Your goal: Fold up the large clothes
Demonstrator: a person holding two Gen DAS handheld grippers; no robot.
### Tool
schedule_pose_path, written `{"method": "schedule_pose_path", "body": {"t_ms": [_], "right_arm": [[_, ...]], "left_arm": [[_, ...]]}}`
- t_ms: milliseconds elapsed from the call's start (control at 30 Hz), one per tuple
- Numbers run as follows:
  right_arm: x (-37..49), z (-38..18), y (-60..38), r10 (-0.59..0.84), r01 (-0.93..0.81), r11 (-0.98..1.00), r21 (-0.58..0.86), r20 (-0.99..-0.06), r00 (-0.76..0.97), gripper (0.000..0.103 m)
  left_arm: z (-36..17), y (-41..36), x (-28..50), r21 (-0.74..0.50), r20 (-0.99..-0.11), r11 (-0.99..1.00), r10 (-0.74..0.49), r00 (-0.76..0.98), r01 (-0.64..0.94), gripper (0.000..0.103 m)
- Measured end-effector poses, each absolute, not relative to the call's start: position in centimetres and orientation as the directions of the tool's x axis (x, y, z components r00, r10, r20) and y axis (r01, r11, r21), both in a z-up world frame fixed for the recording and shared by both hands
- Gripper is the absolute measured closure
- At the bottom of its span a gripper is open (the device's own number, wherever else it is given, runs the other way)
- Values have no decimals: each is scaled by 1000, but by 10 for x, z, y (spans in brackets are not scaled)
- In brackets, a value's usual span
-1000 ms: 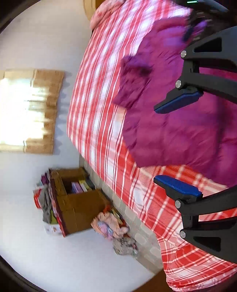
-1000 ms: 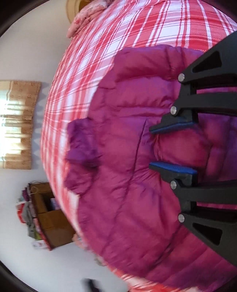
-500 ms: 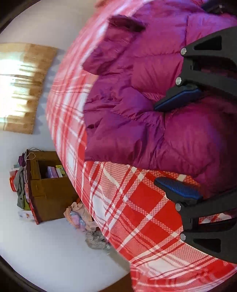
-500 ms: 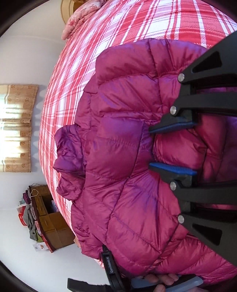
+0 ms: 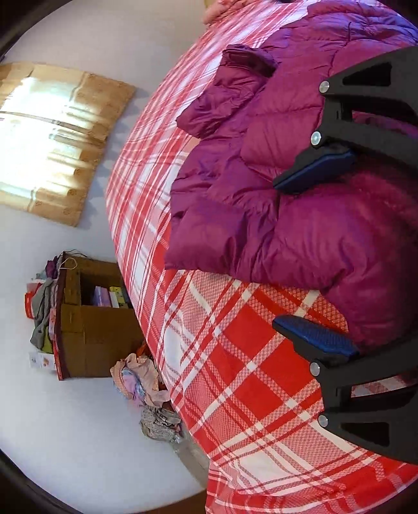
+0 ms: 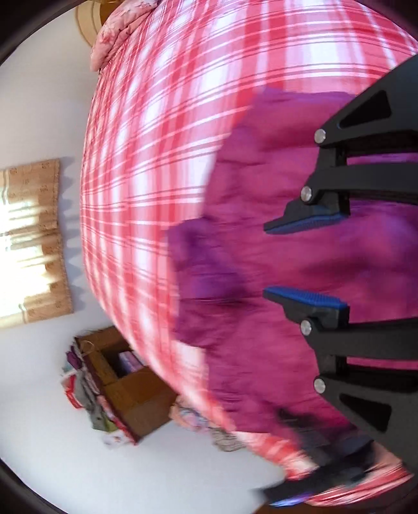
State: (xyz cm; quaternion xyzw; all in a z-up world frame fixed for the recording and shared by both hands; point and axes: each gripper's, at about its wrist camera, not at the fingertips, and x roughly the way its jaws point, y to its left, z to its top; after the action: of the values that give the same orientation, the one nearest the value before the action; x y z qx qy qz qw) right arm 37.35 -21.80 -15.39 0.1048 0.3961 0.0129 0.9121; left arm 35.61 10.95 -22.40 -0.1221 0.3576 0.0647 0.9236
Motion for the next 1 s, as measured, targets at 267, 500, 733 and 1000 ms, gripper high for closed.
{"method": "schedule_pose_path", "body": {"t_ms": [267,500,733,1000], "right_arm": [[500,-165,-201,83,153,964,216,-795,602,67],[509,-197,-200,60,91,989,118,-872,485,81],[457,-206,-233,7,99,993,57,-896,445,81],[404,-243,-241,-41,176,979,103,-745,666,83]], "left_arm": [[-225,102,358,-142,-678,970,51,734,-198,24],[-228,103,362,-144,-688,969,48,724,-200,24],[-230,104,362,-139,-690,969,53,722,-204,24],[-230,106,363,-142,-695,969,49,717,-204,24]]}}
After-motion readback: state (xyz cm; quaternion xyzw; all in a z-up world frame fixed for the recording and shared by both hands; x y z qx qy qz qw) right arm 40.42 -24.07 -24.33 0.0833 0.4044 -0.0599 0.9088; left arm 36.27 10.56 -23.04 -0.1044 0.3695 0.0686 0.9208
